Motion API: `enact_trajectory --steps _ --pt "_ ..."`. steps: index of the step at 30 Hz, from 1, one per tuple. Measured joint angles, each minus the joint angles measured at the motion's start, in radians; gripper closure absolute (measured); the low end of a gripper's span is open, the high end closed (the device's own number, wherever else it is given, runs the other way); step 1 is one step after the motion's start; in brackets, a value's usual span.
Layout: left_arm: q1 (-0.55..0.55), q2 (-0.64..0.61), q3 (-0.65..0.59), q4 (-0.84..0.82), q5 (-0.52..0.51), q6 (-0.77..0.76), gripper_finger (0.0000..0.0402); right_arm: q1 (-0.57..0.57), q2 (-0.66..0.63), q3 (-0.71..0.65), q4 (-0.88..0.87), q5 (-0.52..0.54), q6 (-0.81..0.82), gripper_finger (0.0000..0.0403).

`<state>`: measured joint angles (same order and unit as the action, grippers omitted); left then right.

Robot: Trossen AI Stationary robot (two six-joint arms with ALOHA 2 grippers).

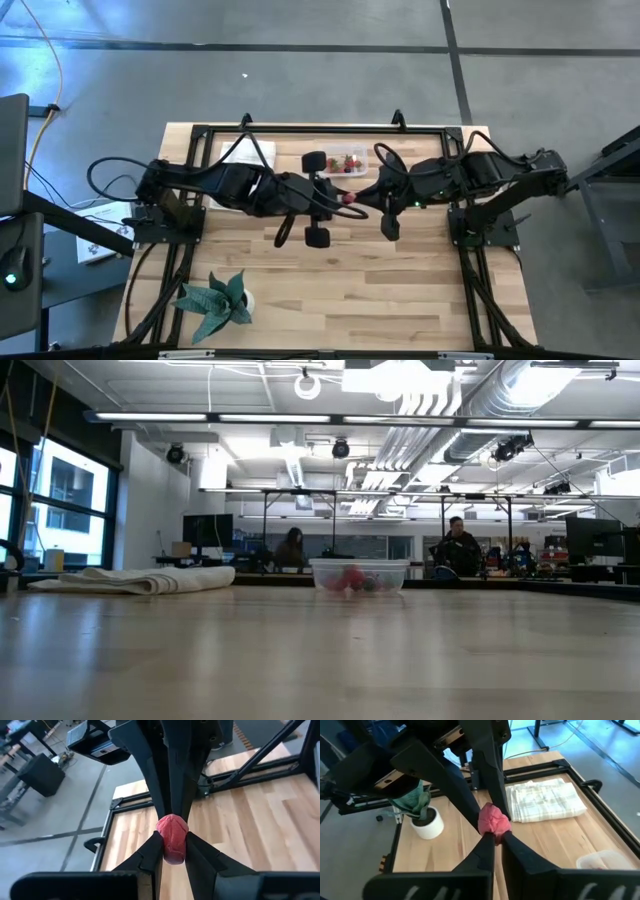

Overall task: Pick and placing Produce into tupperware
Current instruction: Put the pink apricot into the transparent container

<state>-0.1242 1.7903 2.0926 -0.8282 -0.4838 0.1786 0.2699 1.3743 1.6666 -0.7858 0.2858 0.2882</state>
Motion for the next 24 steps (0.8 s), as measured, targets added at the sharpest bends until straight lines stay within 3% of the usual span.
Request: enact_trajectory --steps 6,16,20,24 --pt "-0.007 0.004 0.012 0.015 -0.006 0.078 0.0295 0.002 -0.001 0.003 -0.037 0.038 0.014 0.0402" --pt "-0.005 0.001 0.018 0.044 -0.043 0.089 0.0132 -0.015 0.000 0.000 -0.090 0.078 0.017 0.0403" --pt "-0.006 -0.004 0.018 0.024 -0.192 0.093 0.0089 -0.057 -0.004 0.000 -0.176 0.167 0.024 0.0403" --pt "-0.005 -0.024 0.019 -0.071 -0.330 0.027 0.0071 -0.154 0.003 0.000 -0.258 0.181 0.023 0.0403"
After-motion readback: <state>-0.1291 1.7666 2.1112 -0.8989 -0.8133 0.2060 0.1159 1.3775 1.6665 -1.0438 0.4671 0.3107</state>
